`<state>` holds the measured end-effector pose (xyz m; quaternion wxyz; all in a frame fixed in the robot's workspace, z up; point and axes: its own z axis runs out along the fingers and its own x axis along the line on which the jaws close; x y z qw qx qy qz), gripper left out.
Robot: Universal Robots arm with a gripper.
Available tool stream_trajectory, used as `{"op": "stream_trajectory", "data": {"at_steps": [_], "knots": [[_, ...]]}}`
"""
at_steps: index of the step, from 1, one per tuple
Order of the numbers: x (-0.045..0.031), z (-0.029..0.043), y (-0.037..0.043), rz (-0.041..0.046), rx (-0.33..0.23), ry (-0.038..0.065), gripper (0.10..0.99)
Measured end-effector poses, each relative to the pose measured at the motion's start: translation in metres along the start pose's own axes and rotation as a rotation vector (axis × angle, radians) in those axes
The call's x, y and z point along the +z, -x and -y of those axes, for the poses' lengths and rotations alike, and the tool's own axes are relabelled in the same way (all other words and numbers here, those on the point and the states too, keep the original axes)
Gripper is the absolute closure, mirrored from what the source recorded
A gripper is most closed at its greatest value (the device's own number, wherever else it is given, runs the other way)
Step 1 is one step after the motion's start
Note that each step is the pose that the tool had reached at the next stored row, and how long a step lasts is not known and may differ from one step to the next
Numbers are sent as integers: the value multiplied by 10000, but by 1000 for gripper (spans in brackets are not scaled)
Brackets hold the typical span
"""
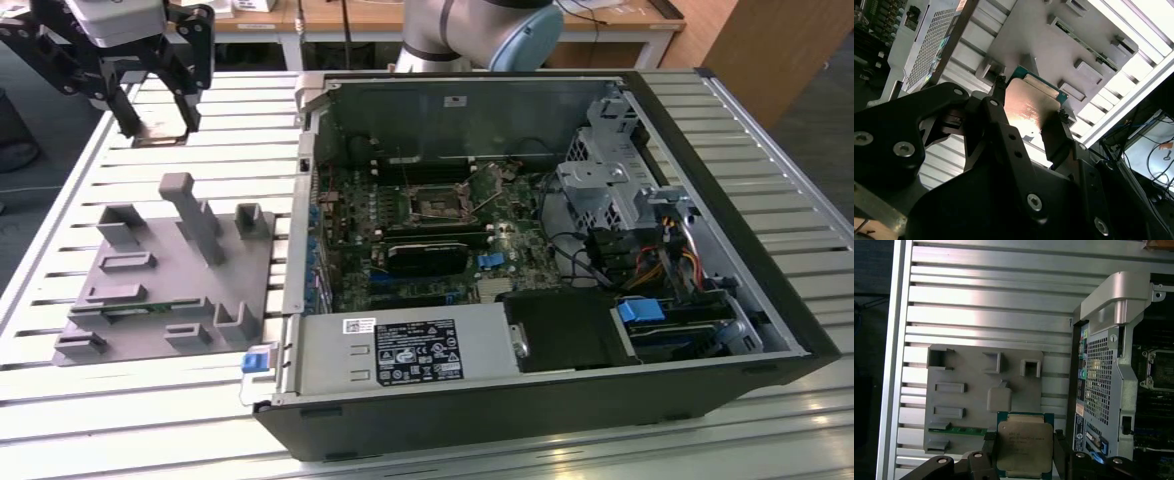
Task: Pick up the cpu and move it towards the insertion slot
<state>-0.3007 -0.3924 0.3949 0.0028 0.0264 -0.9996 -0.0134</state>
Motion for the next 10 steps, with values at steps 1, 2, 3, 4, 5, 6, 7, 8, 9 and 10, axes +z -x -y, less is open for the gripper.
{"op": "stream_trajectory", "data": {"at_steps": [1,2,3,4,5,6,7,8,9,10], "knots": [[0,0,5,-1,0,0,545],[-1,0,10,-1,0,0,545],[0,1,15,-1,-1,-1,545],[0,1,21,-1,-1,0,545],[0,1,27,-2,-1,0,545],[0,1,33,-2,-1,0,545],[-1,1,40,-3,-1,0,545],[-1,1,46,-4,0,0,545],[-1,2,52,-5,0,0,545],[0,2,61,-5,0,0,545]]}}
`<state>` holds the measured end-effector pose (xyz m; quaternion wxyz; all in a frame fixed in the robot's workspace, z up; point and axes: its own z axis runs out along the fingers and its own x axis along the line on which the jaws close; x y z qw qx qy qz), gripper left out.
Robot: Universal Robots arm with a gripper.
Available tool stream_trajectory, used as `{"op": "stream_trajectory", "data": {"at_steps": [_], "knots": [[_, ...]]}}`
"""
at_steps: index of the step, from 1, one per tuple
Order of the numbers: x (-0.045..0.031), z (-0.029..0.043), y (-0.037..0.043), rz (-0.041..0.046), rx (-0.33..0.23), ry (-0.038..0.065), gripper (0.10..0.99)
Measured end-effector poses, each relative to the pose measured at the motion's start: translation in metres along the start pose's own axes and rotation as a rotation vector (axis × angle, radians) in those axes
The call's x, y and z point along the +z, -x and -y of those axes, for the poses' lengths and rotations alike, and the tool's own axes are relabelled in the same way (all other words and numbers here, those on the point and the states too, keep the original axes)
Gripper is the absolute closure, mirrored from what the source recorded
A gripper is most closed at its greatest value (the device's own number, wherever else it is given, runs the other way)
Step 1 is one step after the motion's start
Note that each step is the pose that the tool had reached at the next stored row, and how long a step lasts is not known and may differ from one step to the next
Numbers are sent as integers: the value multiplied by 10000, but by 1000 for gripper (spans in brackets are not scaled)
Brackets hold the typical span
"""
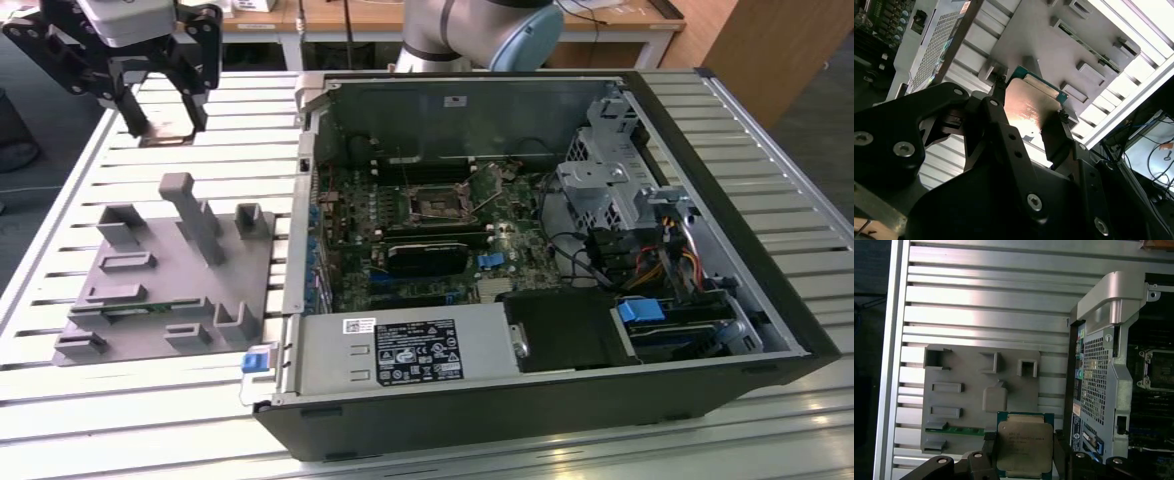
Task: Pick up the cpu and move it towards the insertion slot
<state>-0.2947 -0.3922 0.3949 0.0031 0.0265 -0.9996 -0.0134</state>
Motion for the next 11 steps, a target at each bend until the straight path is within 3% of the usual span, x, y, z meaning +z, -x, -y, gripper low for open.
{"op": "stream_trajectory", "data": {"at_steps": [11], "knots": [[-1,5,151,-24,1,2,545]]}}
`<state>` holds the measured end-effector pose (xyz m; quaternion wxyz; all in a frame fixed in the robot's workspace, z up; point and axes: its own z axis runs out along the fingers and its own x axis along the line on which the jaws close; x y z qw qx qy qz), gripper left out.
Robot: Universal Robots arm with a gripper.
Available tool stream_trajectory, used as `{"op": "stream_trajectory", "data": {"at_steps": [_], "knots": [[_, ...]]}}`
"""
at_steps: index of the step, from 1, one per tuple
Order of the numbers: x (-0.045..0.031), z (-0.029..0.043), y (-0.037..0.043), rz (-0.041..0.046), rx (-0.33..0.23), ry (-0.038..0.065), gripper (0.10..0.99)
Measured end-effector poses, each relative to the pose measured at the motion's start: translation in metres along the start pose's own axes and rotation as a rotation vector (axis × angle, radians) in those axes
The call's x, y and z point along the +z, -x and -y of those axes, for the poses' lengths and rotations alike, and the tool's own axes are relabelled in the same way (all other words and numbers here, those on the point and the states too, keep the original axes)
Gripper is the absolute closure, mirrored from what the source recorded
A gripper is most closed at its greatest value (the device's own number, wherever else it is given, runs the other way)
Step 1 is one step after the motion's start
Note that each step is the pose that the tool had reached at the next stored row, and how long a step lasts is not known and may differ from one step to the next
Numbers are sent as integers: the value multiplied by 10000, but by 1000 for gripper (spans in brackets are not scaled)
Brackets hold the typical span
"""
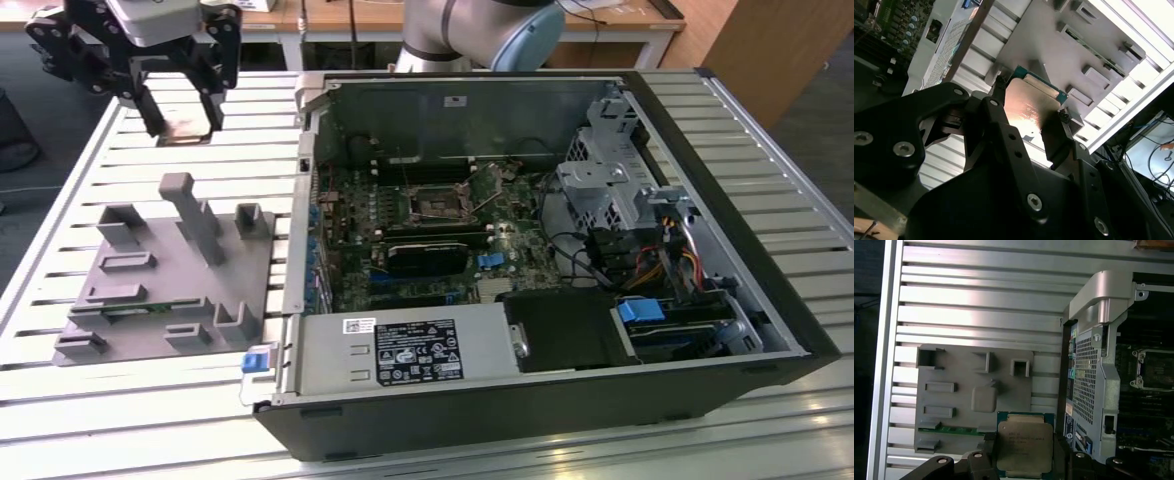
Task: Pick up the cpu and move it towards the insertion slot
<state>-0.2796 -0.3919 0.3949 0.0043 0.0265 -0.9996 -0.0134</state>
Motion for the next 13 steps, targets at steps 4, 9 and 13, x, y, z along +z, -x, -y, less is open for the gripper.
{"op": "stream_trajectory", "data": {"at_steps": [4,9,13], "knots": [[-1,0,72,-9,1,0,545],[-1,3,150,-19,0,1,545],[-2,4,199,-25,0,1,545]]}}
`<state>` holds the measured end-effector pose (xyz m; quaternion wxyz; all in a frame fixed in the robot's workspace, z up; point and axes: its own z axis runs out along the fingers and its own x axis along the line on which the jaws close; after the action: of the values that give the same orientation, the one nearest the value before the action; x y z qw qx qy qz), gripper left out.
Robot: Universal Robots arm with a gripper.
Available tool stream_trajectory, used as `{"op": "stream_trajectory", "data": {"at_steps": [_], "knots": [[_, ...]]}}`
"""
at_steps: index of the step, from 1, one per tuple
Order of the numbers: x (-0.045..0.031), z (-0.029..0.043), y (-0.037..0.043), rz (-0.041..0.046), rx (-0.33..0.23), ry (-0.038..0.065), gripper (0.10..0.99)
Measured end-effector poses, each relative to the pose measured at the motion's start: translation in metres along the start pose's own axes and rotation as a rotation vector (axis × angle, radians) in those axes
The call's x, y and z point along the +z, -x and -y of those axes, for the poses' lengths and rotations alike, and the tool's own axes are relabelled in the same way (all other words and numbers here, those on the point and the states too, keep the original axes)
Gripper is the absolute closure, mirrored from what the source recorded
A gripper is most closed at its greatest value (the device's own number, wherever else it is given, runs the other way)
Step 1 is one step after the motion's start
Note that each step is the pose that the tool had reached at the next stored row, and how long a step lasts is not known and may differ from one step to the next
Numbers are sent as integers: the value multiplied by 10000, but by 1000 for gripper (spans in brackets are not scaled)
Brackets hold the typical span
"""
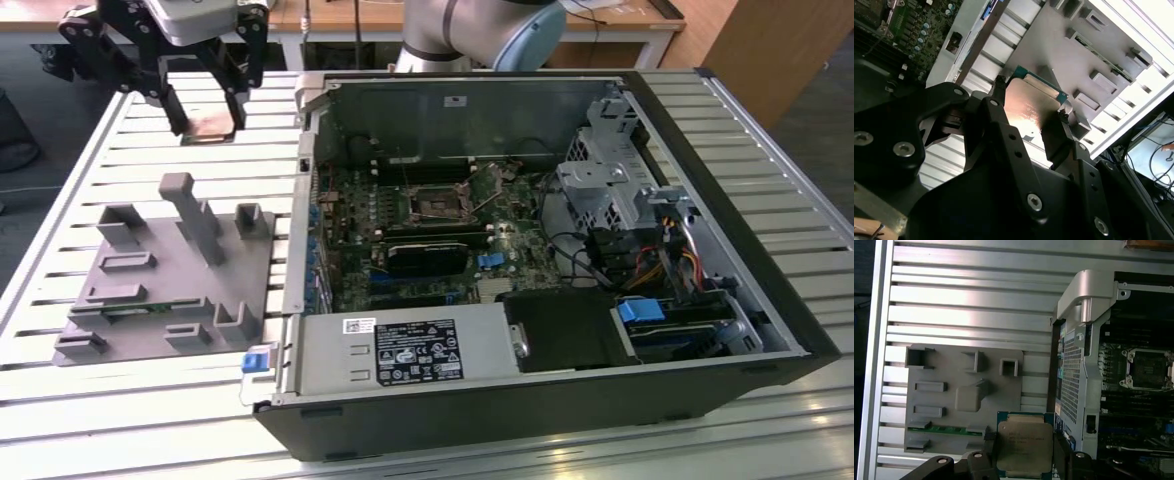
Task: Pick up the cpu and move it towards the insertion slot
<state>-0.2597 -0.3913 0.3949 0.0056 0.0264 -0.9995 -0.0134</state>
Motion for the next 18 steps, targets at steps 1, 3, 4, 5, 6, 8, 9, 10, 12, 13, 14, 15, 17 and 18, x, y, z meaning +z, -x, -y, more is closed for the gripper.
{"op": "stream_trajectory", "data": {"at_steps": [1,3,4,5,6,8,9,10,12,13,14,15,17,18], "knots": [[0,0,10,-1,0,0,545],[0,0,30,-3,0,0,545],[0,0,40,-3,0,0,545],[0,0,50,-4,1,0,545],[-1,-1,60,-6,0,0,545],[-1,-1,79,-7,0,0,545],[-1,-2,88,-8,0,0,545],[-1,-3,97,-9,0,0,545],[-1,-3,115,-9,1,0,545],[-1,-4,124,-10,0,1,545],[-1,-4,133,-11,1,0,545],[-1,-5,142,-11,1,1,545],[-2,-5,161,-13,1,0,545],[-2,-5,171,-13,0,1,545]]}}
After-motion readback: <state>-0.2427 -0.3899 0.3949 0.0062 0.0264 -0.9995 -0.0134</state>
